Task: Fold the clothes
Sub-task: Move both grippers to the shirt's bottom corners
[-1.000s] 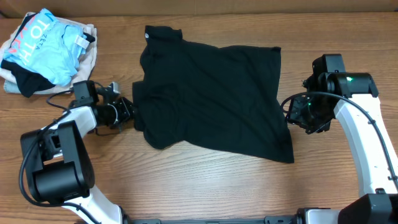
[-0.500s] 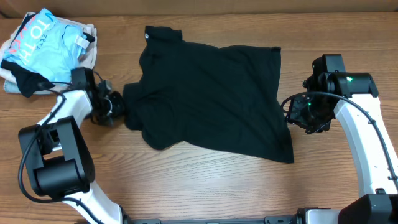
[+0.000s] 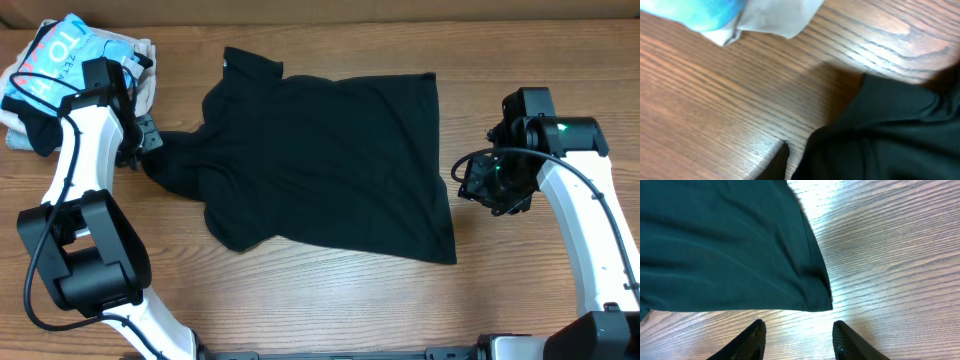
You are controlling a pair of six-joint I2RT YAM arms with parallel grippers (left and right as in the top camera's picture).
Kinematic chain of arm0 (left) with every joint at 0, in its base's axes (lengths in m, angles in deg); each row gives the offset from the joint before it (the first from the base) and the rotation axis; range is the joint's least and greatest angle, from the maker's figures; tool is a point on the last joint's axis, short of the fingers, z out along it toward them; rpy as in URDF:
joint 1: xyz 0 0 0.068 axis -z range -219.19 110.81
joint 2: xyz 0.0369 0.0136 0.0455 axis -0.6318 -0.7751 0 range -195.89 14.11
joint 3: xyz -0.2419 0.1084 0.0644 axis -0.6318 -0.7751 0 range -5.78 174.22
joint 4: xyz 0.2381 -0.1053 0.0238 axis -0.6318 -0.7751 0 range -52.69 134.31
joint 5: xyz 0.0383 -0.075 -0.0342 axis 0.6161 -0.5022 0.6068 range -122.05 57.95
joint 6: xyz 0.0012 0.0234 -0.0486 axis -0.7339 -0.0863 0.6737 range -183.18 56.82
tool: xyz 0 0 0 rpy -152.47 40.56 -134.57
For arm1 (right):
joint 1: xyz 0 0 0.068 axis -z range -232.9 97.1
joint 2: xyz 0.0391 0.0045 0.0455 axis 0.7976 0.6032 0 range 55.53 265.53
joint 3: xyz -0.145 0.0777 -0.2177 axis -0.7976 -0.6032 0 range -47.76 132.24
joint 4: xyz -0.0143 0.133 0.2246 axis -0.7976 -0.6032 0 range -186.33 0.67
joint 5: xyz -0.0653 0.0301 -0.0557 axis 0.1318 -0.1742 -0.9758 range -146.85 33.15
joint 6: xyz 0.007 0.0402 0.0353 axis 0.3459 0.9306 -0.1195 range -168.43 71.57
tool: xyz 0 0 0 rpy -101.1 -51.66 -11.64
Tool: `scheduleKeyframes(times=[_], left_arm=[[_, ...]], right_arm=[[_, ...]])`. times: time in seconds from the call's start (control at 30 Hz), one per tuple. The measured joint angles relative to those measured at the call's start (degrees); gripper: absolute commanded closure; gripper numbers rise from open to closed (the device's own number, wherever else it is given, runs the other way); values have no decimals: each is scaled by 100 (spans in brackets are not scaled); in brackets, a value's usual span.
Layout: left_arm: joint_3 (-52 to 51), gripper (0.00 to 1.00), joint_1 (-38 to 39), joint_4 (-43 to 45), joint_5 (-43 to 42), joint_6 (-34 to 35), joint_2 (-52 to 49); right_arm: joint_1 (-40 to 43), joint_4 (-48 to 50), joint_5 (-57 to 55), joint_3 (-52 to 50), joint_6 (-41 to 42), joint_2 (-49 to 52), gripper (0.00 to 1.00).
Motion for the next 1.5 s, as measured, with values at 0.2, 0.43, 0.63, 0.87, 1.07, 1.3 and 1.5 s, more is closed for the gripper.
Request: scheduleKeyframes(times=[0.2, 0.43, 0.63, 0.87, 1.07, 1.3, 1.5], left_arm=[[273, 0, -2, -649, 98, -105, -7], [2227, 0, -2, -2275, -520, -168, -52], [3508, 0, -2, -3381, -1307, -254, 138], [3526, 0, 39, -4164, -1547, -256, 828], [2977, 0, 693, -4262, -1491, -160, 1768], [997, 0, 2090, -3816, -872, 734, 3036], [-896, 2, 2706, -3143, -551, 1823, 3567]], right_arm=[[0, -13, 0, 0, -7, 0, 57], [0, -275, 2, 214, 9, -98, 51], [-2, -542, 31, 470, 61, -1082, 35], [0, -901, 46, 544, 332, -2251, 20], [-2, -973, 44, 413, 439, -2531, 20], [-2, -619, 50, -514, 483, -2516, 20], [-2, -160, 197, -1283, 549, -2500, 20]])
